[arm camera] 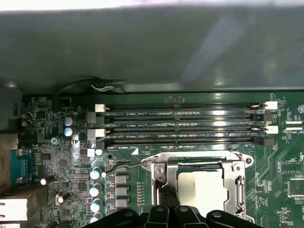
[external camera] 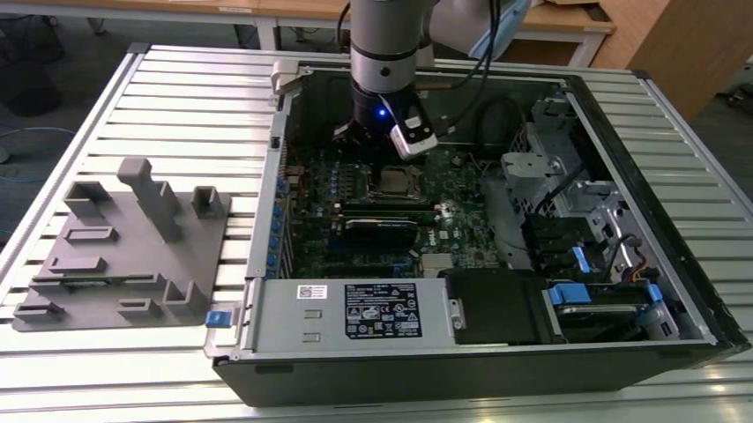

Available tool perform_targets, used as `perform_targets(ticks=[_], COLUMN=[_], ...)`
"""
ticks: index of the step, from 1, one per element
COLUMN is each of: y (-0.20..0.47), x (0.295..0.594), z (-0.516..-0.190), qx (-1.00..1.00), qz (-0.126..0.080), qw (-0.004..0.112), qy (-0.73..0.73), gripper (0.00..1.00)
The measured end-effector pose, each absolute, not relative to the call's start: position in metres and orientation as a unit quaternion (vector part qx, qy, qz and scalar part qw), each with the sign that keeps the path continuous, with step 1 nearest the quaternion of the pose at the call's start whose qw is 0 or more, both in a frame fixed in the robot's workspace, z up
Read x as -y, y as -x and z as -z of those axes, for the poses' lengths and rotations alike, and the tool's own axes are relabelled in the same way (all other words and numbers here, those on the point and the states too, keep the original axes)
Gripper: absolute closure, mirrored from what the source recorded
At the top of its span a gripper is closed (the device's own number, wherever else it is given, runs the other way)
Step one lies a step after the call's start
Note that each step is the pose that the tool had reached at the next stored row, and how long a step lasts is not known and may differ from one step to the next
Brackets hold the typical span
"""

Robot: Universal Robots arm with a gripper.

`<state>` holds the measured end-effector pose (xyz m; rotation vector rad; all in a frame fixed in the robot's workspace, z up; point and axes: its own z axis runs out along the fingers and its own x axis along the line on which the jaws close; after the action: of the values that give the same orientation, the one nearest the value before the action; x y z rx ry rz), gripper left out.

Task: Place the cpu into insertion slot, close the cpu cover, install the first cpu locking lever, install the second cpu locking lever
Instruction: 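Close the cpu cover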

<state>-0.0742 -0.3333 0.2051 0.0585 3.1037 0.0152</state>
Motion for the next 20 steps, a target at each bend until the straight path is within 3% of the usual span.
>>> perform_targets(ticks=[20], y=[0.0744], x=[0.3335], z=[-0.1962], qx=[-1.0], qz=[-0.004], qw=[0.018], qy=[-0.019], gripper=[0.89])
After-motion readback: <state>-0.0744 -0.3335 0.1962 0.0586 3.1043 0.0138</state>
